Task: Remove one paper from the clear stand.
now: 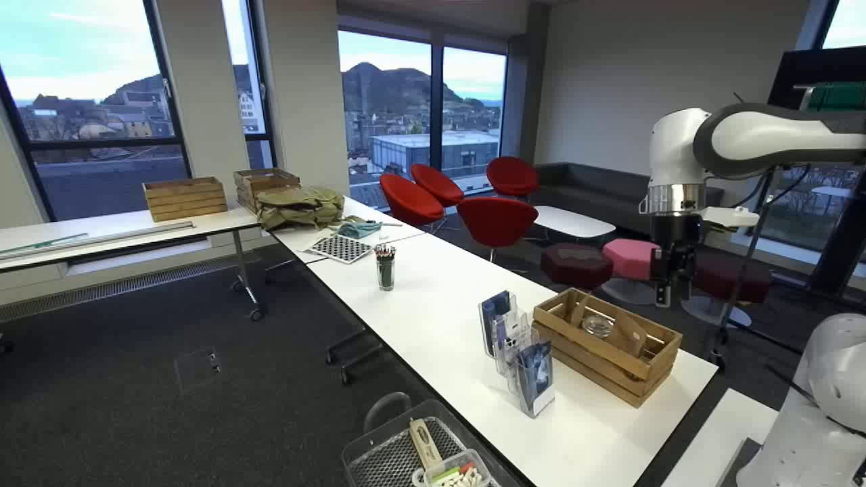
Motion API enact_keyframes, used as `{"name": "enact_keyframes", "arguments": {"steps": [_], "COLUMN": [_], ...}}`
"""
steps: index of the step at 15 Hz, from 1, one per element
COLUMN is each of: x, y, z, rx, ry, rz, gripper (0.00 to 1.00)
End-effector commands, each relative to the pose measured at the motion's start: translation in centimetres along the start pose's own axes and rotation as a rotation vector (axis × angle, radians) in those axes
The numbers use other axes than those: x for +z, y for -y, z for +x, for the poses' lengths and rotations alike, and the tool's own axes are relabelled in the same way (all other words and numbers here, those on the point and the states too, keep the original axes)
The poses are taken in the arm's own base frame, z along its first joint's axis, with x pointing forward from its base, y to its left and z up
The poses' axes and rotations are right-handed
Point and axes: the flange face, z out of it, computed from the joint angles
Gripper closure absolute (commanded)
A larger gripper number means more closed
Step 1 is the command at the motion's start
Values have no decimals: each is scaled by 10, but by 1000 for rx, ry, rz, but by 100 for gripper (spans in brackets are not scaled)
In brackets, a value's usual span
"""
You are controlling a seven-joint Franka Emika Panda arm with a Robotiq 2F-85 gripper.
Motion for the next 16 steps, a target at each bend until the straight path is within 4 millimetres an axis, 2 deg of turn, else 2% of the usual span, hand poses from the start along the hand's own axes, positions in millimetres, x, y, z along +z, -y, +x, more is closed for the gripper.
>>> {"name": "enact_keyframes", "arguments": {"steps": [1, 4, 7, 12, 16], "x": [0, -3, -11, -25, -24], "y": [0, 3, 14, 28, 18], "z": [0, 4, 24, 84, 125], "rx": [0, -2, 44, 296, 495], "ry": [1, 4, -24, -128, -196], "rz": [0, -4, 27, 160, 224], "gripper": [0, 0, 0, 0, 0]}}
